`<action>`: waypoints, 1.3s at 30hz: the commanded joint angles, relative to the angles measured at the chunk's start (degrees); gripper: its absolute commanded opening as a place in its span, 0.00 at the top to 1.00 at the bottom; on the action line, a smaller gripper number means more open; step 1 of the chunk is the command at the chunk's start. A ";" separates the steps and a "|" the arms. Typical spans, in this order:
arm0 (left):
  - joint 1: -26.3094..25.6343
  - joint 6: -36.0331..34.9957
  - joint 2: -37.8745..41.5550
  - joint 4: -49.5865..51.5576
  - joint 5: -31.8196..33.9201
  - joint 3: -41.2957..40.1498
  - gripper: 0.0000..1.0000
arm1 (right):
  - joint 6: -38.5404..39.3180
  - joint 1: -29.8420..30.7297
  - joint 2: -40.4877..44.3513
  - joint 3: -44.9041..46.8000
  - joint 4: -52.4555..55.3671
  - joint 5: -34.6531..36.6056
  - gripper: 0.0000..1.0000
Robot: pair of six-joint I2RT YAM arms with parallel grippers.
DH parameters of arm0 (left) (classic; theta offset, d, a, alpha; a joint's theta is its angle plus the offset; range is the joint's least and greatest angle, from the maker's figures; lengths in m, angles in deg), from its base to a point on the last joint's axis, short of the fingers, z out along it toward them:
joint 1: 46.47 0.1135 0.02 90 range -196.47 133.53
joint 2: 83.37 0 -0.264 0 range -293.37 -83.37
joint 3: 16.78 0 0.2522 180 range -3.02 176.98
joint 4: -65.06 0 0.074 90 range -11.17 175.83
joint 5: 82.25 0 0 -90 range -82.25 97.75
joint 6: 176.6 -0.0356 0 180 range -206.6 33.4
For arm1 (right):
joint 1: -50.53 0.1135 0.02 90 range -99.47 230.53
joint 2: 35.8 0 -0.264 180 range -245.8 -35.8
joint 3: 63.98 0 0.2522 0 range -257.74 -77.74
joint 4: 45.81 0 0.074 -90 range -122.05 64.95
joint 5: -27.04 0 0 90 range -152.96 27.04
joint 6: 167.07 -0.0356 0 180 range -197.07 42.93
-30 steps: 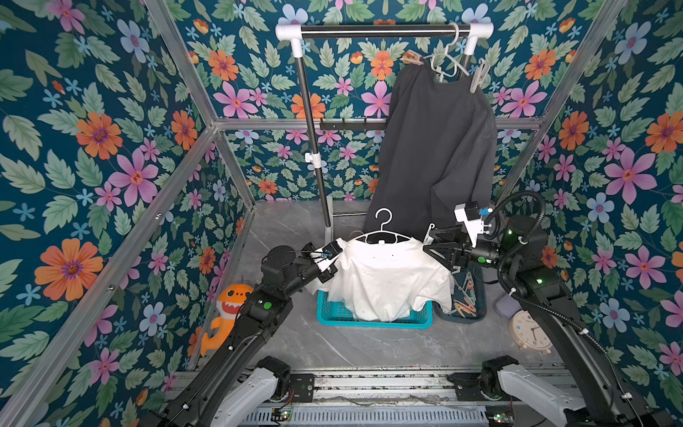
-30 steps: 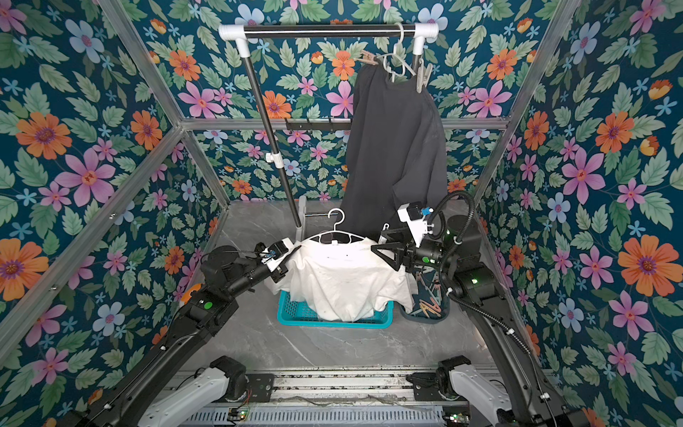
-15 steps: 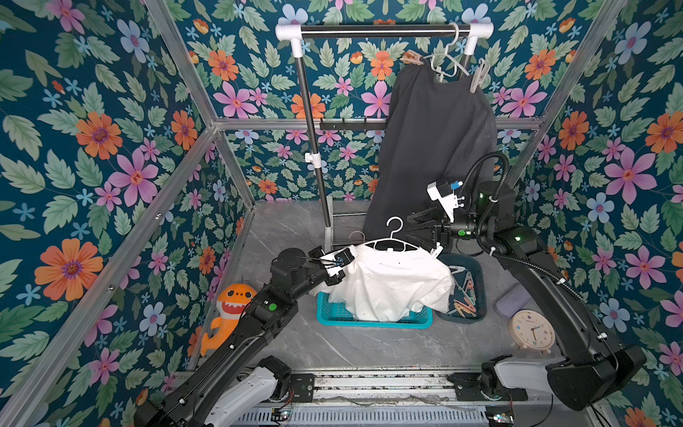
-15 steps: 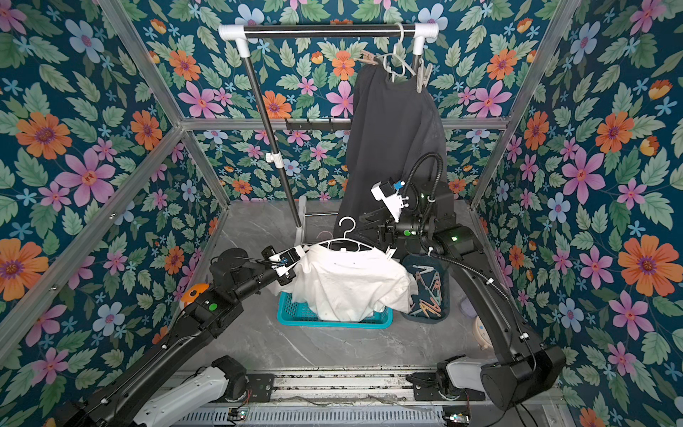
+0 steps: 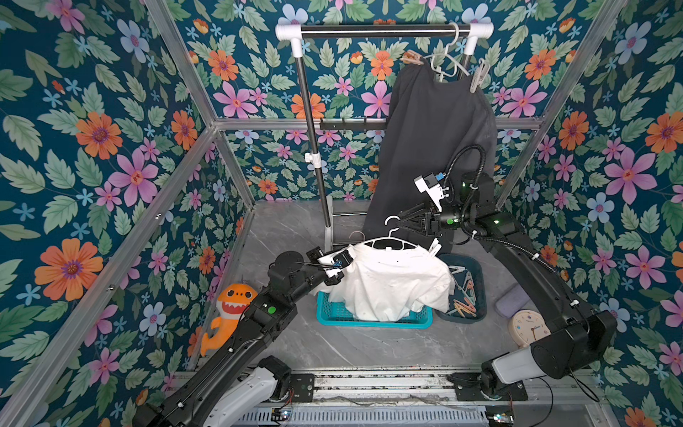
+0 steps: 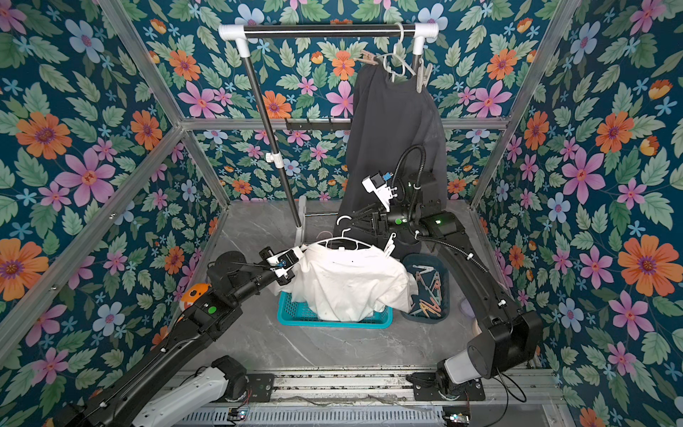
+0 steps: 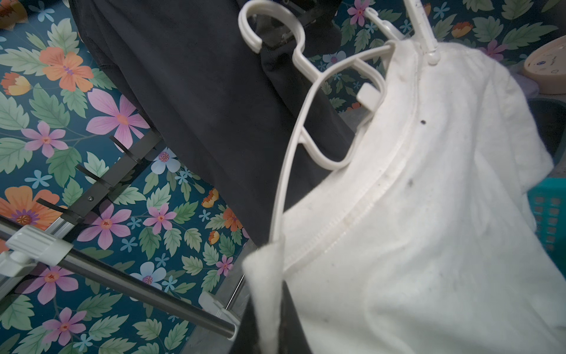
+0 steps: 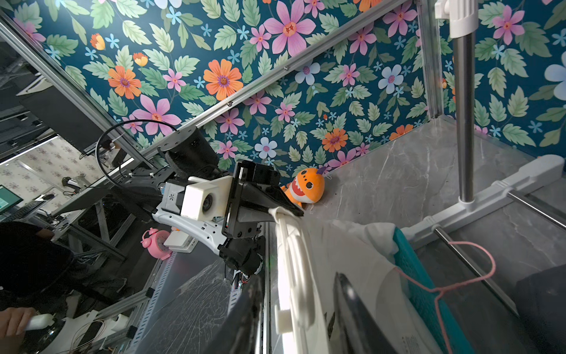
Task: Use clothespins to secure the t-shirt on both sides of the hanger
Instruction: Clamp the T-shirt on the hanger, then adjust the hanger.
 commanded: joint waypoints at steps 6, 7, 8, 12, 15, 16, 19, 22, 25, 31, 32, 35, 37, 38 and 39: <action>-0.02 0.74 -1.06 -4.34 0.15 0.82 1.00 | -1.61 0.04 -1.25 -0.29 -3.17 -2.50 0.80; -0.02 0.79 -1.27 -4.53 0.28 0.84 1.00 | -1.53 0.00 -1.34 -0.41 -3.08 -2.51 0.82; -0.02 0.77 -1.47 -4.63 0.45 0.91 1.00 | -1.55 0.00 -1.30 -0.42 -3.27 -2.50 0.84; -0.01 0.76 -2.00 -4.55 0.88 0.80 1.00 | -0.66 -0.02 -1.21 -0.58 -3.18 -1.35 0.97; -0.02 1.25 -2.11 -3.88 1.88 0.99 0.97 | 0.29 0.02 -1.30 -0.84 -3.03 -0.40 1.00; -0.02 1.56 -1.94 -3.48 2.19 1.13 0.87 | 0.41 0.01 -1.39 -0.99 -3.09 -0.18 1.00; -0.01 1.87 -1.45 -2.96 3.09 1.19 0.64 | 1.65 0.00 -1.82 -1.37 -2.78 0.92 1.00; -0.02 2.12 -0.93 -1.83 3.97 1.38 0.31 | 2.93 0.01 -2.07 -1.29 -3.19 2.13 1.00; -0.02 2.35 -0.47 0.63 4.49 2.33 0.11 | 4.69 -0.03 -2.01 -1.77 -2.71 3.15 1.00; 0.16 2.89 0.25 6.07 3.01 4.01 0.07 | 5.23 -2.11 -0.84 -0.88 -6.63 0.70 1.00; 0.30 2.93 0.26 7.27 2.40 4.61 0.08 | 5.27 -2.46 -0.47 -0.50 -7.54 0.05 1.00; 0.96 4.16 -0.01 10.51 1.16 6.28 0.12 | 4.62 -3.47 1.54 1.88 -11.52 -1.26 1.00; 2.04 4.74 -0.26 11.99 -0.69 7.19 0.13 | 2.77 -4.10 2.40 3.13 -15.06 -2.87 1.00; 2.63 5.44 -0.50 12.24 -1.90 7.58 0.12 | 2.47 -4.20 2.59 3.04 -15.55 -3.51 1.00; 3.38 6.01 -0.85 12.41 -3.27 8.07 0.12 | 2.44 -4.24 2.72 2.82 -15.40 -3.96 1.00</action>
